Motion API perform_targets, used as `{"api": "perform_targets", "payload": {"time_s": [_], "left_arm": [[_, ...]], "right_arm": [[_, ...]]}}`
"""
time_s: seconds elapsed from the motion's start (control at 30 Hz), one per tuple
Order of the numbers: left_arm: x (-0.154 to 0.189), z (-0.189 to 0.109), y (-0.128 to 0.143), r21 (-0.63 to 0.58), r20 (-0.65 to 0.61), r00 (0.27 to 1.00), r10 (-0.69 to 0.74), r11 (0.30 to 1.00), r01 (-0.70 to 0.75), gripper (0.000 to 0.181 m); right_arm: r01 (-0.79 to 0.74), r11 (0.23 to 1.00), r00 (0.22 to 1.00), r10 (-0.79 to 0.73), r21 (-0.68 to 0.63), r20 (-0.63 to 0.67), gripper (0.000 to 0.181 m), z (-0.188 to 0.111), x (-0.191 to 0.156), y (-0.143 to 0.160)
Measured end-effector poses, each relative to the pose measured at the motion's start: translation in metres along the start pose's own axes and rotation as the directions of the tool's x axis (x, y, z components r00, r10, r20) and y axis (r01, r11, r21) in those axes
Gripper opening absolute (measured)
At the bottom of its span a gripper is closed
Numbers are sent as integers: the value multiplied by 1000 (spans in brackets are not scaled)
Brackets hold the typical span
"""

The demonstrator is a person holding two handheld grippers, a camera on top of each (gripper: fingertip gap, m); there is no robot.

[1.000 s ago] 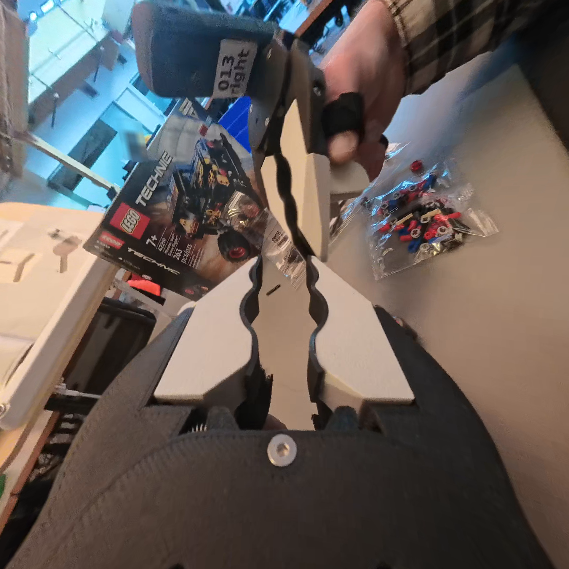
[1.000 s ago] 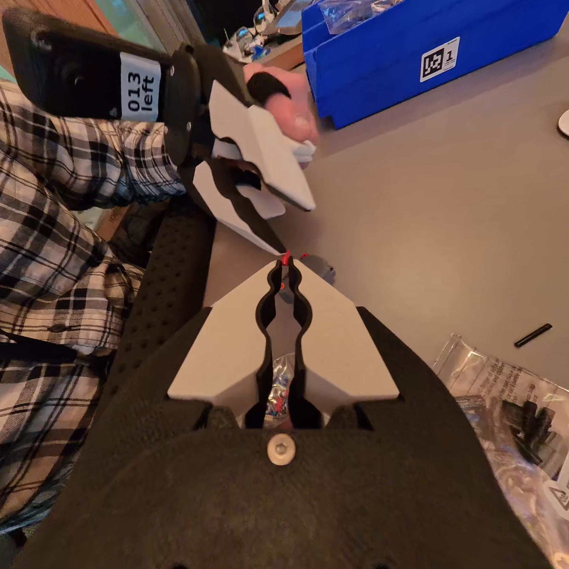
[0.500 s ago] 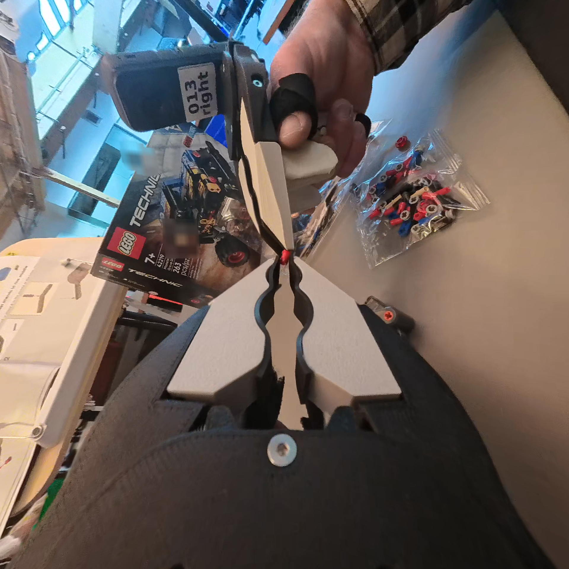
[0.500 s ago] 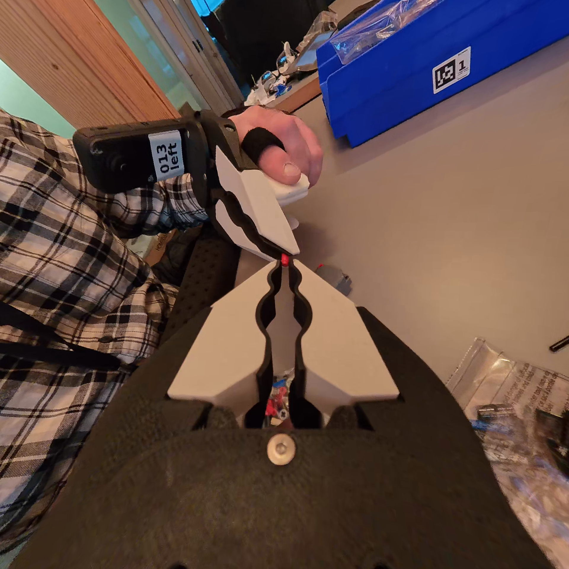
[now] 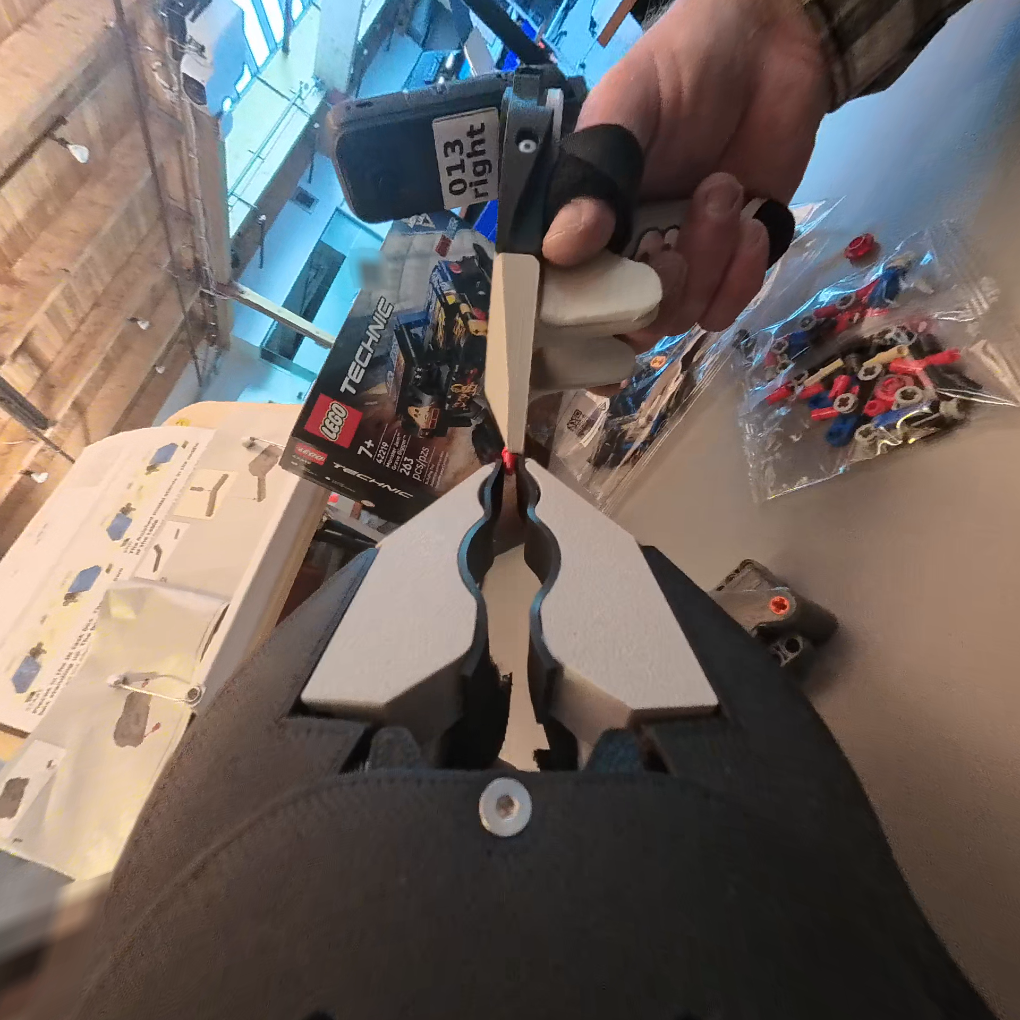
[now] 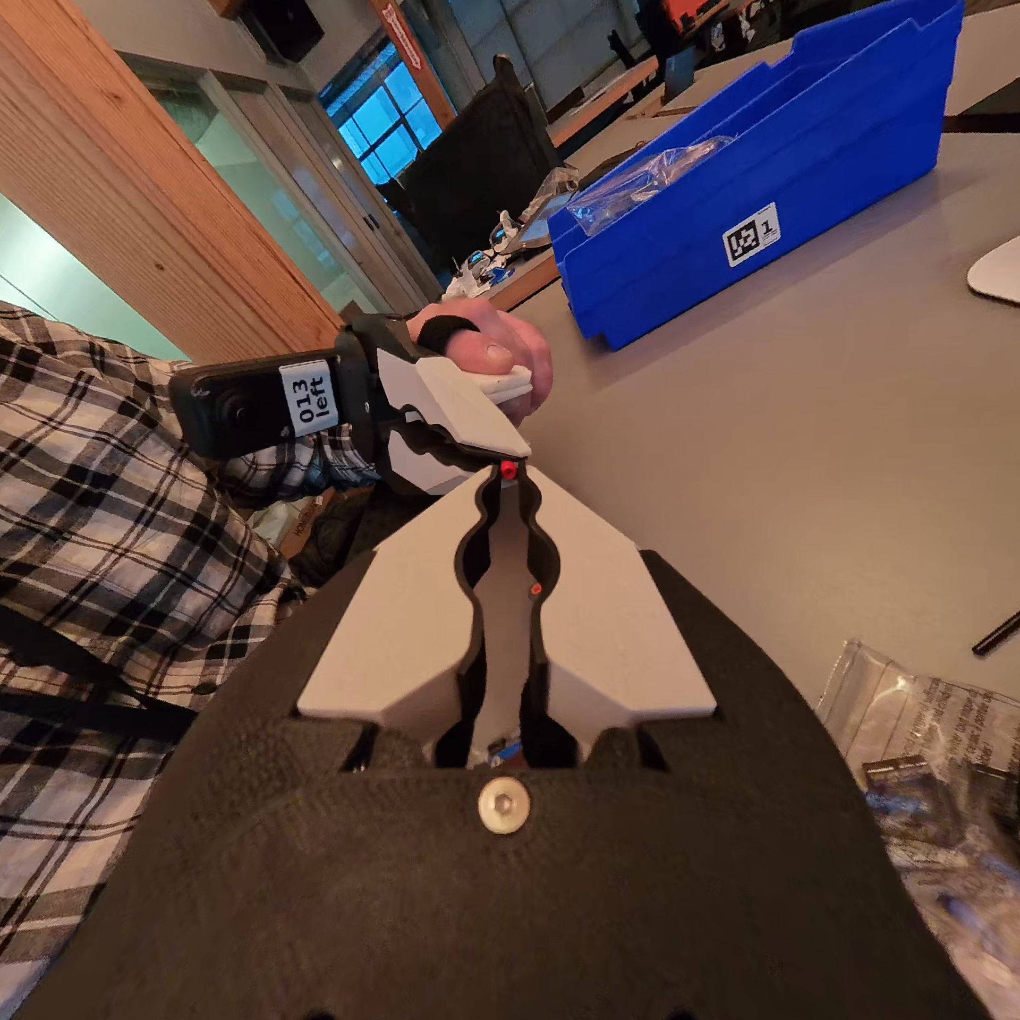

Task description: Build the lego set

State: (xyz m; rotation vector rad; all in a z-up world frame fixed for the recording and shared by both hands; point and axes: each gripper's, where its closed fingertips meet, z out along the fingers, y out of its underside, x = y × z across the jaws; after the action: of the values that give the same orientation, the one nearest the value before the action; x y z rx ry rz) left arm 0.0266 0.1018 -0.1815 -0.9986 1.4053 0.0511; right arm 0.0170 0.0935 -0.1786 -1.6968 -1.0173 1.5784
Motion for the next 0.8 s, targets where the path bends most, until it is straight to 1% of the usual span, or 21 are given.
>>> {"api": "perform_targets", "payload": {"time_s": [0.23,0.37,0.47,0.53,0.6,0.63,0.67,0.7,0.73,0.77,0.8], "left_arm": [[-3,-1,-2,0,21,1000,23,1000,-23,1],[-4,-1,-2,-6,29,999,41,999,-41,2],[-1,0,1,-30,32,995,99,995,-98,2],[0,0,2,-18,5,999,39,999,-39,2],[-6,-3,9,-45,-4,1000,-19,999,19,15],[-6,-4,15,-68,-36,995,-96,993,94,24],[-2,-6,24,-113,-99,974,-203,975,191,28],[4,-8,32,-159,-152,937,-314,944,290,30],[13,-10,36,-203,-223,870,-439,894,400,30],[22,-13,40,-260,-281,784,-553,831,492,32],[26,-14,46,-288,-291,742,-604,795,534,33]], "right_arm": [[-47,998,998,45,49,37,4,1,-2,-5],[-57,997,998,55,56,45,4,1,-2,-6],[-38,999,999,37,33,21,3,1,0,-3],[-17,1000,1000,16,20,5,3,1,1,-2],[46,999,997,-47,-18,-59,3,-2,7,0],[101,993,989,-107,-68,-102,3,-4,11,5],[151,980,977,-168,-129,-134,3,-5,14,10],[194,962,962,-226,-193,-155,3,-6,16,17],[236,935,944,-285,-265,-167,3,-6,17,26],[272,901,924,-343,-339,-171,3,-5,19,35],[298,868,908,-386,-397,-163,3,-3,20,44]]}}
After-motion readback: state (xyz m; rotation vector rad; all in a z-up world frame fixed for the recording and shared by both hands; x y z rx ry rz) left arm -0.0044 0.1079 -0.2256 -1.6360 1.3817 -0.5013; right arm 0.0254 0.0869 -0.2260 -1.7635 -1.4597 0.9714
